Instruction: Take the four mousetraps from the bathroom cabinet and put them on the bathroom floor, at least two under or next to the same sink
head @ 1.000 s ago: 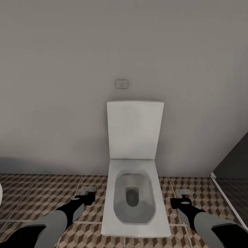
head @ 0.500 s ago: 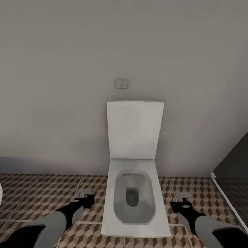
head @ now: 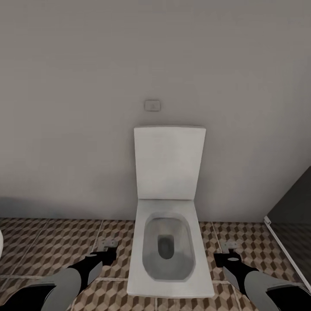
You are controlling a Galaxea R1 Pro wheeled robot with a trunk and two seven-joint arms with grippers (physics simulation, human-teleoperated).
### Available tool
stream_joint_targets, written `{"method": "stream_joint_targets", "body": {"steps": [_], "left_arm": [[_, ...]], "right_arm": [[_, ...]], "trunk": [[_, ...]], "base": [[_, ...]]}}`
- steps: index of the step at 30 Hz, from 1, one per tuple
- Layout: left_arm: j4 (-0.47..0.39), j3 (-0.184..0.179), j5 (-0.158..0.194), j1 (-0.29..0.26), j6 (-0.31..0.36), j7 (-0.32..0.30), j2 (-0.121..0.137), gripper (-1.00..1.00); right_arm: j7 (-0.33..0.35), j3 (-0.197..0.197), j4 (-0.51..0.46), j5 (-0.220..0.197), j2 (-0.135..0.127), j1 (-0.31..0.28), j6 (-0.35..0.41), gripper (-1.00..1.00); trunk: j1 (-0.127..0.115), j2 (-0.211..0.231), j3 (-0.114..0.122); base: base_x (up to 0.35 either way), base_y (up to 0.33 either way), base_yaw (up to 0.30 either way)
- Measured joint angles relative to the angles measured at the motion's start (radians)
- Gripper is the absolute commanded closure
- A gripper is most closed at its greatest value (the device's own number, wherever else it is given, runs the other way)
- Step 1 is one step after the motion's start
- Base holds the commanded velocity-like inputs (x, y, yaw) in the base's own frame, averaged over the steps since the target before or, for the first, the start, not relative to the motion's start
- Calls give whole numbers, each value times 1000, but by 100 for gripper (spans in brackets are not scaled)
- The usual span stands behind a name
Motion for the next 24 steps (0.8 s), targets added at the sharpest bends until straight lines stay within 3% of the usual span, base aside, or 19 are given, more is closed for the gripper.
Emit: {"method": "stream_joint_targets", "body": {"steps": [24], "left_arm": [[0,1,0,1,-11,0,-1,100]], "right_arm": [[4,0,-1,9,1,0,5,100]], "trunk": [[0,0,0]], "base": [[0,0,0]]}}
